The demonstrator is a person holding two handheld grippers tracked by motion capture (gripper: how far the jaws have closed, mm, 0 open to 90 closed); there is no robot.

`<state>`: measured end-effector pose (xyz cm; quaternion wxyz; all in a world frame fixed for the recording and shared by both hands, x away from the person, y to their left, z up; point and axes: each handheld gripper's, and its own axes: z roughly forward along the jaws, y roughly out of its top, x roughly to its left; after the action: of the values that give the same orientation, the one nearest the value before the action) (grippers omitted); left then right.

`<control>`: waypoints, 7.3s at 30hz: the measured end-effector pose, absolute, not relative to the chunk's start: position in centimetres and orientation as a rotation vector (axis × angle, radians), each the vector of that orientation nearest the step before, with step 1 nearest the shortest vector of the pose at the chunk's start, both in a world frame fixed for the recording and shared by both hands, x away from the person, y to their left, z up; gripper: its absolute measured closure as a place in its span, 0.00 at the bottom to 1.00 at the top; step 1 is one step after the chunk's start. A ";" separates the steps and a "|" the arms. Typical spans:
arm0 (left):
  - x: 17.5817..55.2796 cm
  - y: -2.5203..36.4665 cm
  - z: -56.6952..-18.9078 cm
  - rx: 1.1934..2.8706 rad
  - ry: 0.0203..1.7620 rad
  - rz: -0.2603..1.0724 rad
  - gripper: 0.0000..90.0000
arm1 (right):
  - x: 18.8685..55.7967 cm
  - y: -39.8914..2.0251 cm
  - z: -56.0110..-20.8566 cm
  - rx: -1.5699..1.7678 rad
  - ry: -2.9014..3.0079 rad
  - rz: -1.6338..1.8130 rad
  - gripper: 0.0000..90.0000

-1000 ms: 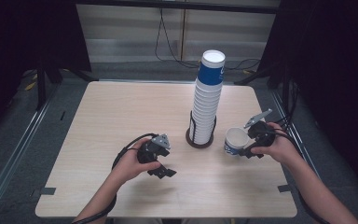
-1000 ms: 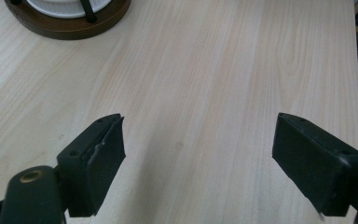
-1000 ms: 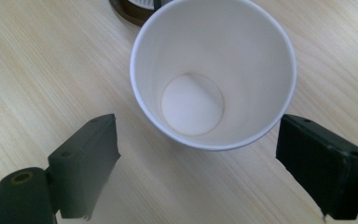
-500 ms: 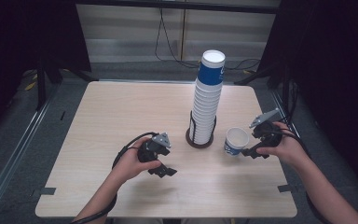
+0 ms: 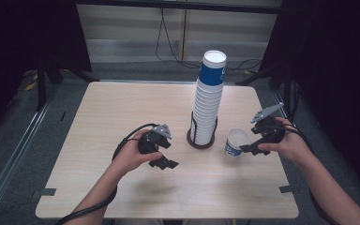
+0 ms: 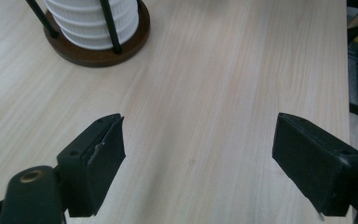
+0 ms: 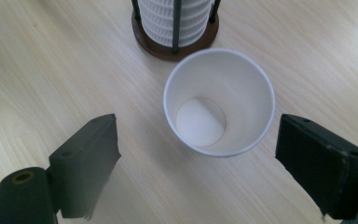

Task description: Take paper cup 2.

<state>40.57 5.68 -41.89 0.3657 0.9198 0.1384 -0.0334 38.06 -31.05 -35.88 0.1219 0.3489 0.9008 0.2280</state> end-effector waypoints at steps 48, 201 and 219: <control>46.8 2.6 -32.2 2.308 0.449 0.084 0.18 | 42.9 -24.3 -24.6 0.995 2.467 0.966 0.15; 49.0 -2.9 -29.4 2.048 0.477 0.157 0.16 | 45.2 -21.1 -23.6 1.066 2.247 1.162 0.23; 49.0 -2.9 -29.5 2.051 0.475 0.158 0.16 | 44.9 -21.5 -22.6 1.052 2.205 1.228 0.26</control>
<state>48.98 -2.93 -29.51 0.4926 0.8455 0.1957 0.0651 44.92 -21.49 -22.63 0.2023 0.3768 0.7897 0.4399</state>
